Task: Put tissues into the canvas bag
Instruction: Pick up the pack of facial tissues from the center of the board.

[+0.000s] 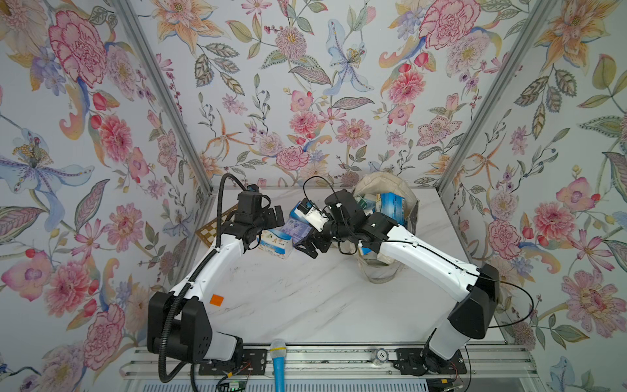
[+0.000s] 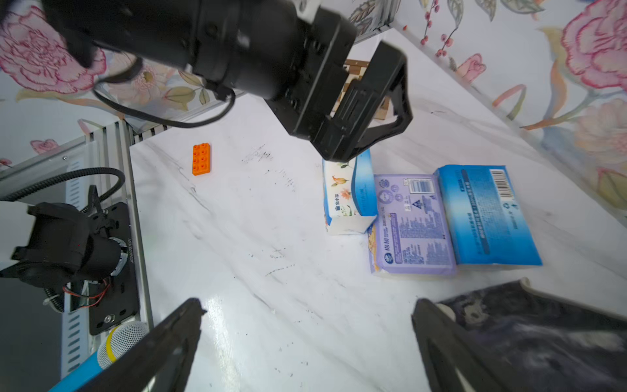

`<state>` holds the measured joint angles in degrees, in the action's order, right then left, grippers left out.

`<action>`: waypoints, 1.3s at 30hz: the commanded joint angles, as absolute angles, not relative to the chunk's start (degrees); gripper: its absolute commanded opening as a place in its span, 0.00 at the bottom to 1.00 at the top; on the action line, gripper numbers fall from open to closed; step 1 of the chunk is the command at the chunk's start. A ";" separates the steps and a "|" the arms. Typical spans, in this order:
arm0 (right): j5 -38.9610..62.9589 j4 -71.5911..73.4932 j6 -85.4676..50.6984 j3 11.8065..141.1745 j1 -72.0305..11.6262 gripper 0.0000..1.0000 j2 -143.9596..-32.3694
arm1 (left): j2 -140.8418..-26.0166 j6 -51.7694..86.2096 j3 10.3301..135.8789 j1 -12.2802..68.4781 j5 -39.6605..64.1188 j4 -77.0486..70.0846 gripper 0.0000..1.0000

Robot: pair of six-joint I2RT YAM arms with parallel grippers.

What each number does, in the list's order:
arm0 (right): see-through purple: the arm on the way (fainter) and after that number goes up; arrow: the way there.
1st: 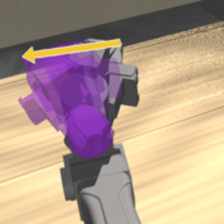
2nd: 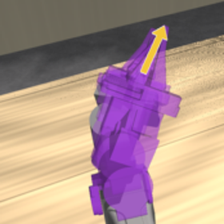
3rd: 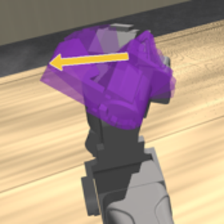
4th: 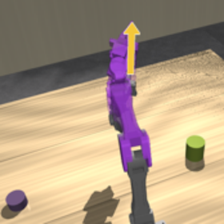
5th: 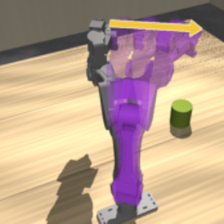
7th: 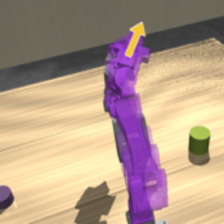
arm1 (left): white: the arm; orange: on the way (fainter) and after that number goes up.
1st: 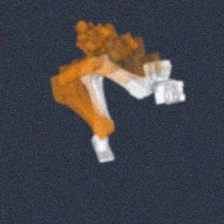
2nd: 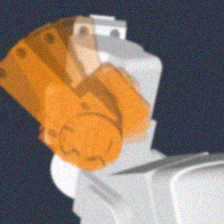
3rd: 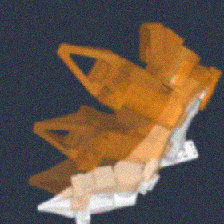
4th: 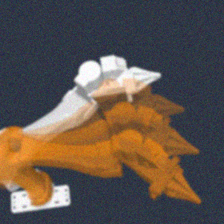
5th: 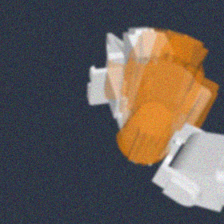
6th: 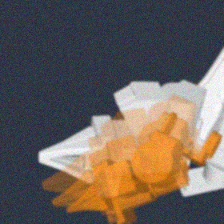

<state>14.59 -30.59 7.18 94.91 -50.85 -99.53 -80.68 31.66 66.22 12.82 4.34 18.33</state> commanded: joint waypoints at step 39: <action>2.26 -32.13 9.69 125.84 -53.09 0.99 -138.57 | -69.96 33.05 58.80 4.31 7.86 16.26 0.99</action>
